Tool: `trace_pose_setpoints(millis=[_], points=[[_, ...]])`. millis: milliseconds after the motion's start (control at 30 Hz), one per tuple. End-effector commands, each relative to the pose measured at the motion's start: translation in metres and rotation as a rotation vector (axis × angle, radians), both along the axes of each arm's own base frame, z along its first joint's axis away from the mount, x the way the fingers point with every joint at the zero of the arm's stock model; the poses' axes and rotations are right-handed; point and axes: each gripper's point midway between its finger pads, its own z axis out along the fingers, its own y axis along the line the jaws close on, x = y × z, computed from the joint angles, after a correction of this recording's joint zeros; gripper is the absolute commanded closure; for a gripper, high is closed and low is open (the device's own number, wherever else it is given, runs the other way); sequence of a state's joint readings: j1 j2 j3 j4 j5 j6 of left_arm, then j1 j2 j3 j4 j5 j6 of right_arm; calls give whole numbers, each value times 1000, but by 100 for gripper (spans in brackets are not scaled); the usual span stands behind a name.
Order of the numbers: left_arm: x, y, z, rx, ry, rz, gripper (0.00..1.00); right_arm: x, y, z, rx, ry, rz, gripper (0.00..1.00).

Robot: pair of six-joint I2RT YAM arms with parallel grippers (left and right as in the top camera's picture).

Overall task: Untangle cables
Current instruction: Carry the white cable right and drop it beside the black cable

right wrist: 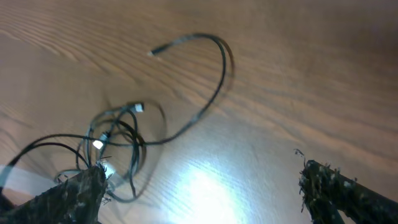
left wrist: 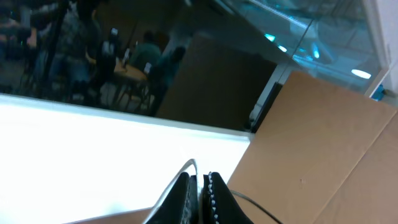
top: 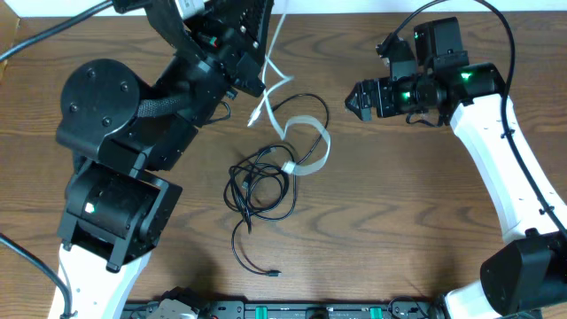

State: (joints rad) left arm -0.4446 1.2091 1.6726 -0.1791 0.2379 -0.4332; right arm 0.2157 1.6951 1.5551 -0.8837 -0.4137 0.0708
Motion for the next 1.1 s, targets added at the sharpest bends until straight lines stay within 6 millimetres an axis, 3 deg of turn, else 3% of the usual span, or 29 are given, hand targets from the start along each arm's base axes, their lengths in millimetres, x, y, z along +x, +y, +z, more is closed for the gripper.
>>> trace_pose_setpoints(millis=[0,167,233,367,433,467,633,667,733,767,900,967,1067], points=[[-7,3,14,6,-63,0,93,-1,19,6,61,-24,76,2],[-7,-7,5,19,-33,-60,93,5,11,7,62,-39,62,6],[-3,-14,-3,20,1,-88,93,8,-1,9,61,-44,35,6],[17,-40,-31,22,98,-180,93,14,-43,19,79,-60,-34,6],[27,-66,-52,33,158,-258,93,16,-74,23,72,-65,-105,5],[30,-87,-66,49,183,-321,93,16,-97,26,69,-65,-158,4],[33,-174,-129,113,286,-491,93,8,-175,24,65,-27,-351,3],[28,-195,-147,147,306,-528,93,6,-187,23,65,-17,-384,3],[23,-211,-163,184,319,-557,93,3,-199,22,66,-7,-415,3],[12,-229,-191,252,361,-596,93,1,-206,21,67,-1,-433,3],[2,-235,-242,362,502,-610,93,1,-205,21,61,-5,-424,3],[-1,-227,-278,431,628,-586,93,0,-204,20,58,-5,-416,3],[-8,-217,-314,527,726,-575,93,0,-201,19,59,1,-410,3]])
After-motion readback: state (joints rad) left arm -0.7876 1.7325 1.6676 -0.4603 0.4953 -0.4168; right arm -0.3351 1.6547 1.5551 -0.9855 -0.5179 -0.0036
